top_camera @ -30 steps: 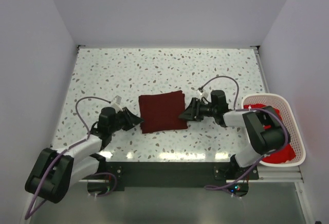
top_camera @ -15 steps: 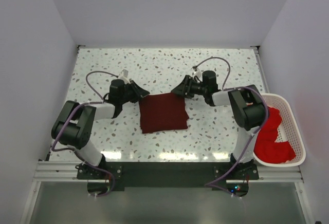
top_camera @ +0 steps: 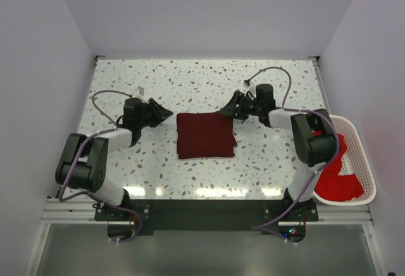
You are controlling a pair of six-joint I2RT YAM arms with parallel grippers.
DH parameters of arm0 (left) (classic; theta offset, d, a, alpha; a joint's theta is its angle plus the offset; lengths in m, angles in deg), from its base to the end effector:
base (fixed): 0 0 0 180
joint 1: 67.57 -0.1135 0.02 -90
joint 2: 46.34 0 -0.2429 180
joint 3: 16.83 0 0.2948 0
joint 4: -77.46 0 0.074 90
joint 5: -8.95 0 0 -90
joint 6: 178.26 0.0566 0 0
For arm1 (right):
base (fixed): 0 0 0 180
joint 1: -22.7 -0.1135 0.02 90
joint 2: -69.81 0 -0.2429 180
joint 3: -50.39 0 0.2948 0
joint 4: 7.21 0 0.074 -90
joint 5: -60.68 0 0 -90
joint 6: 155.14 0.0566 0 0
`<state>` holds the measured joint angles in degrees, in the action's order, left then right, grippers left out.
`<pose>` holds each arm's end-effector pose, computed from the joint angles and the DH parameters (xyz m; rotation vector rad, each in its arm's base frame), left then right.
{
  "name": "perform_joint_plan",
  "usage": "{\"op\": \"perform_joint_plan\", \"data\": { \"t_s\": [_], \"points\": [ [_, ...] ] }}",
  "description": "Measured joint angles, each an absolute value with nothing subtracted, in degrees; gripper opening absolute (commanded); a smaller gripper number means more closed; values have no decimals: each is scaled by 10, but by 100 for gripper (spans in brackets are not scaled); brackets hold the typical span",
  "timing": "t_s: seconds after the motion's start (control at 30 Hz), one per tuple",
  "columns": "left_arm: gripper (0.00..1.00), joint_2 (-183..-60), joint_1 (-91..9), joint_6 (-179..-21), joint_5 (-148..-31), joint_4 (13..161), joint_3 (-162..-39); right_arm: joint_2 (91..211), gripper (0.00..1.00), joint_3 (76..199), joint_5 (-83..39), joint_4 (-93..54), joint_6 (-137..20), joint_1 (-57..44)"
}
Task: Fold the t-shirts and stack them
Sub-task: Fold the tshirt, then neatly place the folded tshirt to the corner
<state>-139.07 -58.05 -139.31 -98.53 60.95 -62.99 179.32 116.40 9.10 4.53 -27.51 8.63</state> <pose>0.3374 -0.0738 0.0779 -0.5996 2.1333 -0.9349 0.3946 0.1351 0.0772 0.0312 2.2437 1.2257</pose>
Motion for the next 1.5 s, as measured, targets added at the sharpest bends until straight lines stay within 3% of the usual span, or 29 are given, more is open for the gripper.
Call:
{"op": "perform_joint_plan", "data": {
  "t_s": [0.13,0.17,0.27,0.47,0.8,0.9,1.0,1.03,1.13,1.37,1.5],
  "points": [
    [59,-1281,-580,-1350,-966,726,-676,1702,63,1180,31,-103,-342,83],
    [67,-1260,-580,-1337,-958,754,-695,1680,66,1184,14,-138,-356,81],
    [78,-1196,-581,-1283,-917,851,-777,1625,71,1185,-31,-230,-383,78],
    [80,-1105,-581,-1169,-807,978,-853,1597,71,1164,-75,-347,-403,59],
    [77,-1011,-581,-1104,-691,1032,-752,1658,64,1169,-108,-389,-403,4],
    [77,-1011,-581,-1099,-685,1044,-746,1677,58,1176,-114,-390,-402,-5],
    [77,-1011,-581,-1097,-685,1045,-746,1688,40,1186,-121,-391,-404,-14],
    [77,-1011,-581,-1097,-685,1046,-746,1693,25,1190,-122,-393,-406,-17],
    [77,-1011,-581,-1097,-686,1046,-746,1713,0,1214,-124,-409,-420,-23],
    [77,-1010,-581,-1097,-688,1047,-746,1765,0,1332,-204,-491,-487,-12],
    [76,-1010,-581,-1097,-688,1048,-746,1802,0,1427,-259,-533,-533,45]
  ]
}}
